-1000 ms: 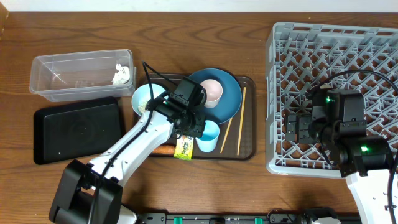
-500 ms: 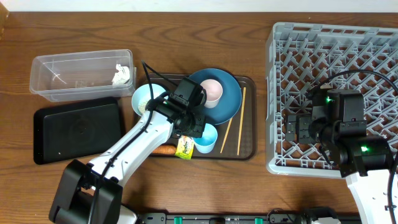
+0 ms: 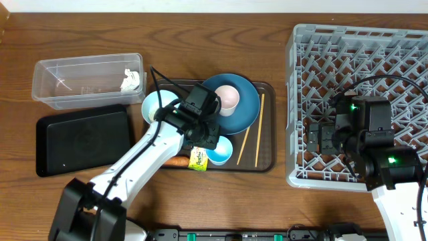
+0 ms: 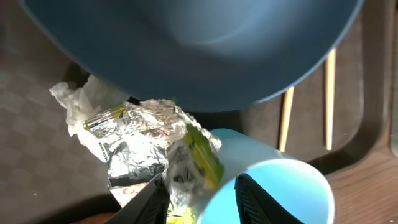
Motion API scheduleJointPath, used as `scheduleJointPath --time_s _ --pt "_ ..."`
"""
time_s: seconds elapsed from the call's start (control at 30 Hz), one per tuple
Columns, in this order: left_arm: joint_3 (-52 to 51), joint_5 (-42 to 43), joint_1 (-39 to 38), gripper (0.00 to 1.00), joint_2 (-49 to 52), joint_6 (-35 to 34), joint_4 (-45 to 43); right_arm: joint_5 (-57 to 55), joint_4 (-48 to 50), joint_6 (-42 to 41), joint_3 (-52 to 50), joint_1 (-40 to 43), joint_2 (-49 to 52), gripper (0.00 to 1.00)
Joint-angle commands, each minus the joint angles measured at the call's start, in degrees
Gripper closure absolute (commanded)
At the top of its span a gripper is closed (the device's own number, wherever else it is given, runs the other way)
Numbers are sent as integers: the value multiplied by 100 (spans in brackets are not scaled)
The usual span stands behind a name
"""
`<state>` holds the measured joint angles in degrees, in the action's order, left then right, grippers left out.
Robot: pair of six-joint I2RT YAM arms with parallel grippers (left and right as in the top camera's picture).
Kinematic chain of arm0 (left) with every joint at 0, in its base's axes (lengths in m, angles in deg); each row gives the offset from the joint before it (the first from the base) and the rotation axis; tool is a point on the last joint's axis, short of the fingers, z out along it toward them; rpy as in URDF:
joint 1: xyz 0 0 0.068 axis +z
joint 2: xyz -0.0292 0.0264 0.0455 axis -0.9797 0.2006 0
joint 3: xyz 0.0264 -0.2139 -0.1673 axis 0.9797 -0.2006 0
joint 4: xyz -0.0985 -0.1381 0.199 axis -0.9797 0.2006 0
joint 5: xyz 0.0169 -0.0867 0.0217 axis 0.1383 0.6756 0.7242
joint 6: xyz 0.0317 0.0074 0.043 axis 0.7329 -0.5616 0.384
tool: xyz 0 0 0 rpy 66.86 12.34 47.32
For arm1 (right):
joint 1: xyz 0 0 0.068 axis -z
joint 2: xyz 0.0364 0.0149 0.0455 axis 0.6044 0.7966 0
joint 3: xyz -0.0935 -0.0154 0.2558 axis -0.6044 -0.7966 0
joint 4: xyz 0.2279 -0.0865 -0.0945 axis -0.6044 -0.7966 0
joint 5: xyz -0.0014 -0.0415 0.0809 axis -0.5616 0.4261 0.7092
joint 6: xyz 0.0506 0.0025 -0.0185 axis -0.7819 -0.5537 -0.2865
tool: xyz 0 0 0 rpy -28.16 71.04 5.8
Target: Sort waste into correct bins and load items into the dishwasher rack
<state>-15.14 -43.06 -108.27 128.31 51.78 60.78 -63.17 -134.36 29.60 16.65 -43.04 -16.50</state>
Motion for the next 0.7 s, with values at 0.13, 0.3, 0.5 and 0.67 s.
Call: scheduleJointPath --time_s 0.13,0.3,0.5,0.67 --pt "-50 -74 -13 61 -199 52 -22 17 0 -59 111 -94 -20 1" --pt "-50 -76 -13 58 -197 52 -170 20 0 -59 111 -94 -20 1" --pt "-50 -81 -13 57 -162 50 -374 20 0 -59 111 -94 -20 1" --pt "-50 -267 -13 57 55 24 -372 20 2 -59 111 -94 -20 1"
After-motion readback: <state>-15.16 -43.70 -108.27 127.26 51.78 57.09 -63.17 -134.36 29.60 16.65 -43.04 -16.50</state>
